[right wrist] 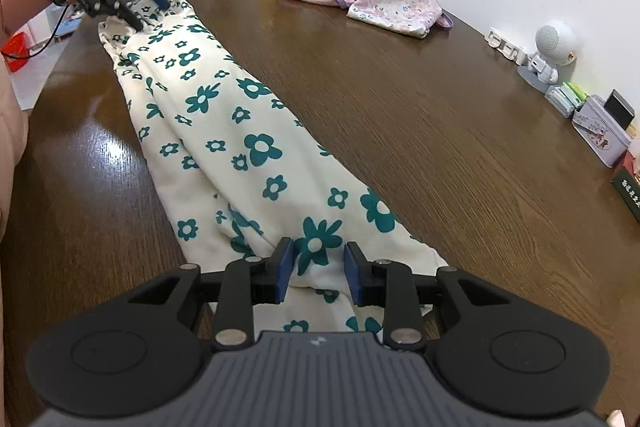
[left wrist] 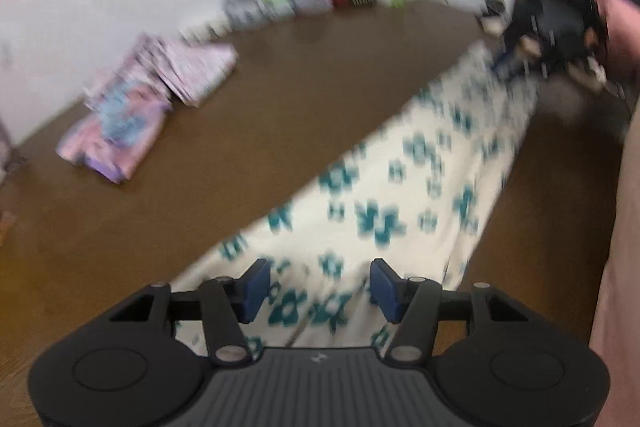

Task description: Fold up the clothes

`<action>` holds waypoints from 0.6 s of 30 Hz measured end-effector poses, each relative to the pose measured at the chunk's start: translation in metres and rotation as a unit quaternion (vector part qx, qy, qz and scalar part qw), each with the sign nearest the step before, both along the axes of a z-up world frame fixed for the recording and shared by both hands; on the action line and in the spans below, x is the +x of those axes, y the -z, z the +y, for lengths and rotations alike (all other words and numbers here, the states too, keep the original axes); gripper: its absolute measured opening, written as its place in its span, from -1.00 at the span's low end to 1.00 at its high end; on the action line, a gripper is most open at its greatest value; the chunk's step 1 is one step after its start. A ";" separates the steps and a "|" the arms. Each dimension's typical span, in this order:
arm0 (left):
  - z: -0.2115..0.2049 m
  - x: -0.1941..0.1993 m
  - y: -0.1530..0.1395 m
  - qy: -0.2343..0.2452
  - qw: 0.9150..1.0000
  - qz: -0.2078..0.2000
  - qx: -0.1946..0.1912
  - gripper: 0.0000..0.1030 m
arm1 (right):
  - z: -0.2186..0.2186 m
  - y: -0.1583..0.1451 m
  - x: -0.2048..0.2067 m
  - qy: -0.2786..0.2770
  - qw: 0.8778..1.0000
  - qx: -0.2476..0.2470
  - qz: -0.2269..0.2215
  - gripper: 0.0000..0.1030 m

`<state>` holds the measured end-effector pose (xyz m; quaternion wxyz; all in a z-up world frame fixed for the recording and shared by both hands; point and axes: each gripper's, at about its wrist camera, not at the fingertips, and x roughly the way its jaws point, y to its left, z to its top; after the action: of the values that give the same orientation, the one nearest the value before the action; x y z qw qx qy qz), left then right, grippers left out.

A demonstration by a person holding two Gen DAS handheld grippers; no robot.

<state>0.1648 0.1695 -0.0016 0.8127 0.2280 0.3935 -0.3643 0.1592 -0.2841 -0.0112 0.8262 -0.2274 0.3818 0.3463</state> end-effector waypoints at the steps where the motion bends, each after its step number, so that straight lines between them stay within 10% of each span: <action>1: 0.004 0.001 0.002 0.004 1.000 0.006 -0.004 0.05 | 0.001 0.000 0.000 0.003 1.000 -0.002 0.000 -0.48; 11: 0.068 -0.020 0.002 -0.027 1.000 -0.003 0.007 -0.51 | 0.012 -0.003 0.003 0.019 0.999 -0.039 0.006 -0.48; 18: 0.082 -0.027 0.000 -0.037 0.999 -0.008 -0.009 -0.44 | 0.021 -0.004 0.004 0.023 0.998 -0.061 0.005 -0.48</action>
<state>0.1378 0.2516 -0.0015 0.8309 0.2089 0.3919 -0.3353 0.1628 -0.2633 -0.0072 0.8164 -0.2667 0.4119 0.3043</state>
